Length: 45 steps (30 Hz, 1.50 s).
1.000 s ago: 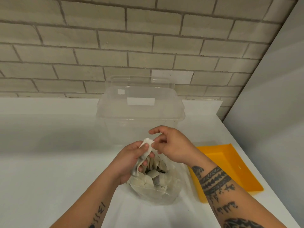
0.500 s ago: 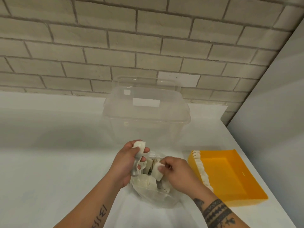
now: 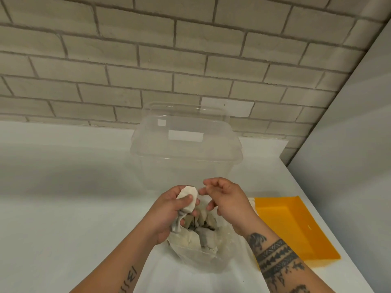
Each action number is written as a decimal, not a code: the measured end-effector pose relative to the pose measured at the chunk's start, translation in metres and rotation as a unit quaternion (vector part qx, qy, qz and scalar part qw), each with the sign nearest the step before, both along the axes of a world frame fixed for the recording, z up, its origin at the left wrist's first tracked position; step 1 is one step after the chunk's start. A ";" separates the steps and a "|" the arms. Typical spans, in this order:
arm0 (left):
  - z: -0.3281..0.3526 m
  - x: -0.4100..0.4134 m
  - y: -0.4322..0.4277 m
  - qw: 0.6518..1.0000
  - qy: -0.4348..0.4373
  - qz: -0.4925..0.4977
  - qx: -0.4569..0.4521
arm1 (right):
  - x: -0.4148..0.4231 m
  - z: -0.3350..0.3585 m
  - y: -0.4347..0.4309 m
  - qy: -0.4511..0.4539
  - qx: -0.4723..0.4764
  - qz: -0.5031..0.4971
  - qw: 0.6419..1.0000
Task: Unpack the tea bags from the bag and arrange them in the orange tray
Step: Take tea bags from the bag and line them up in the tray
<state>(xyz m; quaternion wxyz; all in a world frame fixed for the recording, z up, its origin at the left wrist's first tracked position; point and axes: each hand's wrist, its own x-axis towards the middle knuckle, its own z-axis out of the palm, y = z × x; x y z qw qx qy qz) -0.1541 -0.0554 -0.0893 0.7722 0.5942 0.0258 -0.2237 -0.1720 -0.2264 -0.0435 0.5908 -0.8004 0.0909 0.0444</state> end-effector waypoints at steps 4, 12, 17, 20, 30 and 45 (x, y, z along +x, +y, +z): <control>-0.006 0.003 0.004 0.997 0.035 0.067 -0.034 | -0.013 -0.030 -0.004 0.062 -0.253 0.013 0.965; -0.014 0.000 -0.001 0.996 0.031 0.081 -0.019 | -0.006 -0.074 0.016 0.057 -0.388 0.007 0.920; -0.009 -0.001 -0.003 0.996 0.020 0.085 -0.006 | -0.009 -0.063 0.004 0.072 -0.203 0.009 0.976; -0.007 0.001 -0.004 0.994 0.000 0.105 0.014 | -0.015 -0.041 -0.003 0.070 -0.112 0.023 0.991; 0.022 -0.018 -0.024 0.989 -0.095 -0.061 0.090 | -0.022 0.009 -0.033 -0.029 -0.048 0.044 0.997; 0.045 -0.019 -0.132 0.984 -0.117 0.019 0.130 | -0.029 0.002 -0.125 -0.101 -0.013 -0.032 0.994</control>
